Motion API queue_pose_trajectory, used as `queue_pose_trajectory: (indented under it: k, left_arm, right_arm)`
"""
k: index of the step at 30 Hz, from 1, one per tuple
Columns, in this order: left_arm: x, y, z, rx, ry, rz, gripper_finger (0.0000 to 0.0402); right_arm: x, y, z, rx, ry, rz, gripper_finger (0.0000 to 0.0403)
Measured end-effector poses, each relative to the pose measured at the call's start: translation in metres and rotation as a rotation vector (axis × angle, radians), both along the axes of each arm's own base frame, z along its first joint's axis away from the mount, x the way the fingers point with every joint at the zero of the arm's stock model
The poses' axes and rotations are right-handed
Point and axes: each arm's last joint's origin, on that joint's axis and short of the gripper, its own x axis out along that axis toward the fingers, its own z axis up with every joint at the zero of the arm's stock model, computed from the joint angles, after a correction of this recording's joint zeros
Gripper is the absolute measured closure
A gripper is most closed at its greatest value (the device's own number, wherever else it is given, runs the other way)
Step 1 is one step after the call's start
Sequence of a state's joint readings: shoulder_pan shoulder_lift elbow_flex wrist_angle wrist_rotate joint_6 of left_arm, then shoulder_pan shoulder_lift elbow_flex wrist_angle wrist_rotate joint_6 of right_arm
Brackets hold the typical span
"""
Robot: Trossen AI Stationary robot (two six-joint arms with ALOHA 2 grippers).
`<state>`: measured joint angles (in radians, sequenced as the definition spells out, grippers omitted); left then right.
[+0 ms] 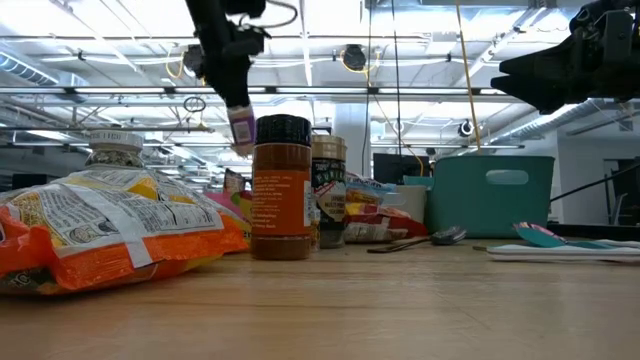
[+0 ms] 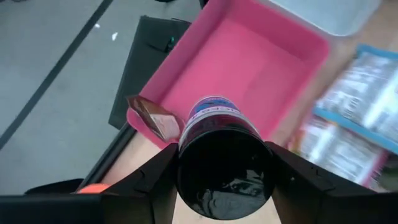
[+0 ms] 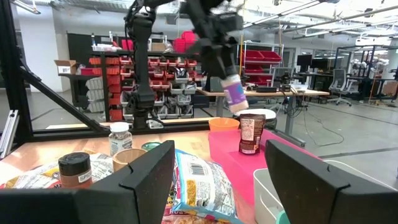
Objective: Pick & Place Food Item
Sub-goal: Put the violet seasoning bottle into the red bin
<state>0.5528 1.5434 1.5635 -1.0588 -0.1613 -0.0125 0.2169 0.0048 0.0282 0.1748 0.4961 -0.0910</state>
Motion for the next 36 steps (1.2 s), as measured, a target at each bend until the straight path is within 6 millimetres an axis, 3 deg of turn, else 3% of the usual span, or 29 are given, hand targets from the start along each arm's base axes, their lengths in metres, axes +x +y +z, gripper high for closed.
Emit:
queue_pose_trajectory:
  k: [8, 15, 26, 36]
  left_arm:
    - [0.013, 0.056, -0.043, -0.073, 0.013, 0.037, 0.0197]
    - [0.026, 0.087, -0.083, -0.100, 0.061, 0.074, 0.0197]
    - [0.037, 0.099, -0.118, -0.095, 0.160, 0.112, 0.0194]
    - [0.043, 0.097, -0.117, -0.066, 0.135, 0.098, 0.0125]
  right_arm:
    - [0.000, 0.000, 0.000, 0.000, 0.000, 0.000, 0.0161]
    - [0.000, 0.000, 0.000, 0.000, 0.000, 0.000, 0.0161]
    - [0.000, 0.000, 0.000, 0.000, 0.000, 0.000, 0.0161]
    - [0.000, 0.000, 0.000, 0.000, 0.000, 0.000, 0.0161]
